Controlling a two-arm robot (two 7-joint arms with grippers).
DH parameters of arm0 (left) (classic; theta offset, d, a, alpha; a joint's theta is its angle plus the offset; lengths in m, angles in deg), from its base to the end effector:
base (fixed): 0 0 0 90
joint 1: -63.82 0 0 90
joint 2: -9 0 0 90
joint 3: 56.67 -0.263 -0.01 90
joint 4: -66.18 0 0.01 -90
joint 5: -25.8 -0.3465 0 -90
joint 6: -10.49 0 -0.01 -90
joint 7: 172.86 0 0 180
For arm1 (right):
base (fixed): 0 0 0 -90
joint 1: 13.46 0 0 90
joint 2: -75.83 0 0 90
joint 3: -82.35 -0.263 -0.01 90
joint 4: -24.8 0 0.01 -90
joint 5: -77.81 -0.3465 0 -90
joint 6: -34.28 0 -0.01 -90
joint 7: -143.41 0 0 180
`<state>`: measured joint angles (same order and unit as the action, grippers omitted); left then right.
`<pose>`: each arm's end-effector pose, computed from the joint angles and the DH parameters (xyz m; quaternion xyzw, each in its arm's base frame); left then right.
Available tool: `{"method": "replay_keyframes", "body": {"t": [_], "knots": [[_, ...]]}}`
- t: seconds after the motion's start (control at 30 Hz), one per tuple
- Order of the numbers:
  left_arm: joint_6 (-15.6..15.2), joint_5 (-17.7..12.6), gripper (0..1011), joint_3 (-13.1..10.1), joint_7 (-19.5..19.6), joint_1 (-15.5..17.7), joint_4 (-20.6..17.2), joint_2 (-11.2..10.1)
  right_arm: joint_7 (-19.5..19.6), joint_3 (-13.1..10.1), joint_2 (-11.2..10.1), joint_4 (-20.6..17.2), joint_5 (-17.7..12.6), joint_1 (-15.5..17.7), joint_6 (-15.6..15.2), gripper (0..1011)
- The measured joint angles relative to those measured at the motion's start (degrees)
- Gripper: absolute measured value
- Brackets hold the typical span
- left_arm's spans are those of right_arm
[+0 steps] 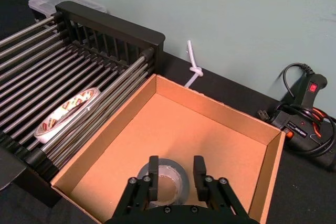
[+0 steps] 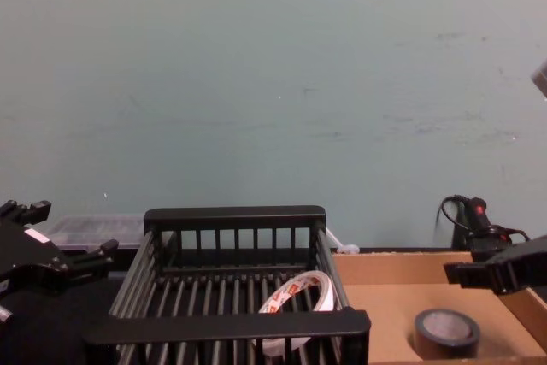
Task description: Pick up the white tape and place it into the black box , Pick up the silver tape and place it into the brown box.
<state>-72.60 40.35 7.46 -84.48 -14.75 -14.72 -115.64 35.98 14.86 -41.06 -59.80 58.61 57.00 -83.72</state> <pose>0.3893 0.0573 -0.2878 0.1414 -0.1324 0.5799 0.7913 0.4289 -0.0156 -0.2092 -0.2204 0.0746 -0.4767 0.8477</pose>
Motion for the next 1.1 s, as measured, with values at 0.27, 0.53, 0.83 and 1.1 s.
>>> {"method": "replay_keyframes", "body": {"t": [0.27,0.53,0.83,1.1], "knots": [[0.0,0.0,1001,0.0,0.0,0.0,0.0,0.0,0.0,0.0,0.0,-0.1,0.0,0.0,0.0,653],[0.0,0.0,1001,0.0,0.0,0.0,0.0,0.0,0.0,0.0,0.0,-0.1,-0.1,0.0,0.0,886],[0.0,0.0,1001,0.0,0.0,0.0,0.0,0.0,-0.1,-0.2,-0.1,-0.5,0.6,0.5,0.9,1002],[0.0,0.0,1001,0.0,0.0,0.0,0.0,0.0,2.1,-1.9,-1.2,-3.7,4.6,4.2,9.2,1002]]}}
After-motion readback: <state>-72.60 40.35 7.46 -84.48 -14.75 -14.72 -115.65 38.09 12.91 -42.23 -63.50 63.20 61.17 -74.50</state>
